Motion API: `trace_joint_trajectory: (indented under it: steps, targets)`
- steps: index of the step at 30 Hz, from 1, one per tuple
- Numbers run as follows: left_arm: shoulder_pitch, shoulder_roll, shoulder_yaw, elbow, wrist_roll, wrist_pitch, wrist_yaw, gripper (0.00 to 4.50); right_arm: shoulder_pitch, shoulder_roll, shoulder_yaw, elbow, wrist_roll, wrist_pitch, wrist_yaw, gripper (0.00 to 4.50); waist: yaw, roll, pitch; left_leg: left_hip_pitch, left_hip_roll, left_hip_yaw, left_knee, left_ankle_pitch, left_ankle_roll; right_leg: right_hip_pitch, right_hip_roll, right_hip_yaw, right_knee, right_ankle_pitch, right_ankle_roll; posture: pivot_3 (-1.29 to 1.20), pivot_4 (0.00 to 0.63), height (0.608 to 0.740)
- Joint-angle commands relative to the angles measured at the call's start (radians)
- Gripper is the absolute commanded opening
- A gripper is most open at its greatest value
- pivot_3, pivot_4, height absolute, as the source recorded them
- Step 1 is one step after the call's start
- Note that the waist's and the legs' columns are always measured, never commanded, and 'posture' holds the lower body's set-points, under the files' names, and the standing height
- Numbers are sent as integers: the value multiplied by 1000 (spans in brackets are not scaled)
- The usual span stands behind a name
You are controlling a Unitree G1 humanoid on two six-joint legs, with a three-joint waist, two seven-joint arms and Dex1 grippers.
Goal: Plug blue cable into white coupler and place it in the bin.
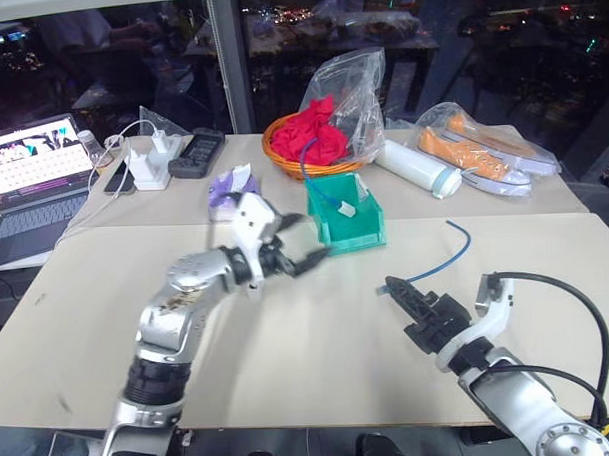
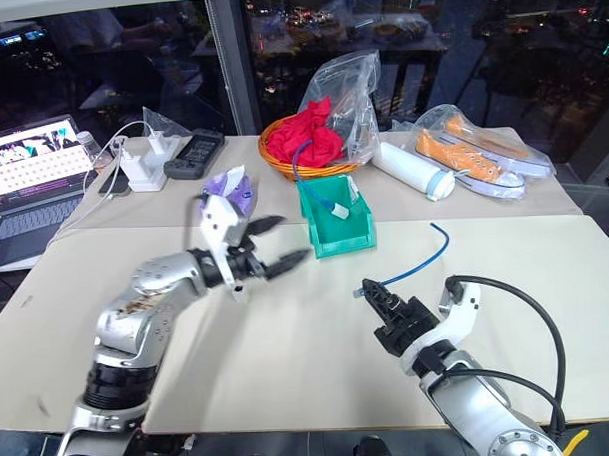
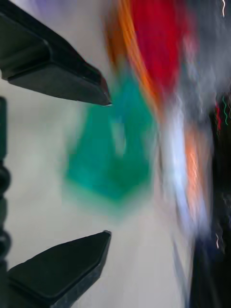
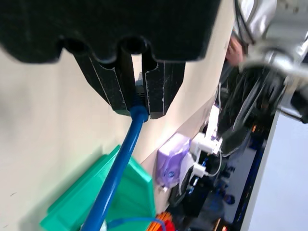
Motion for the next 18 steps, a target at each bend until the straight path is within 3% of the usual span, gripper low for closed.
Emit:
trace_joint_trajectory:
  steps: [1, 5, 11, 18]
  targets:
    - [61, -10, 103, -93, -9, 34, 109, 4474, -45, -9, 33, 10, 2, 23, 42, 0, -1, 0, 0, 0, 0, 0, -1, 0, 0, 0, 0, 0, 0, 0, 0, 0, 150, 740]
    - [180, -97, 152, -207, -69, 95, 184, 4474, -60, -27, 41, 28, 6, 38, 66, 0, 15, 0, 0, -2, 0, -1, -1, 0, -1, 0, 0, -1, 0, 0, 1, 0, 150, 740]
    - [476, -100, 35, -286, 4, -99, 136, 4474, -61, -45, 50, 23, 4, 53, 80, 0, 5, 0, 0, -3, 0, -1, -3, 0, -1, -2, 0, -1, -1, 0, 0, 0, 150, 740]
    - [540, -154, -57, -208, 19, -99, 175, 4474, -72, -97, 65, -33, -48, 77, 68, 0, 15, -1, 0, 0, 0, -1, -2, 0, -1, 2, 0, -1, -1, 0, -1, 0, 150, 740]
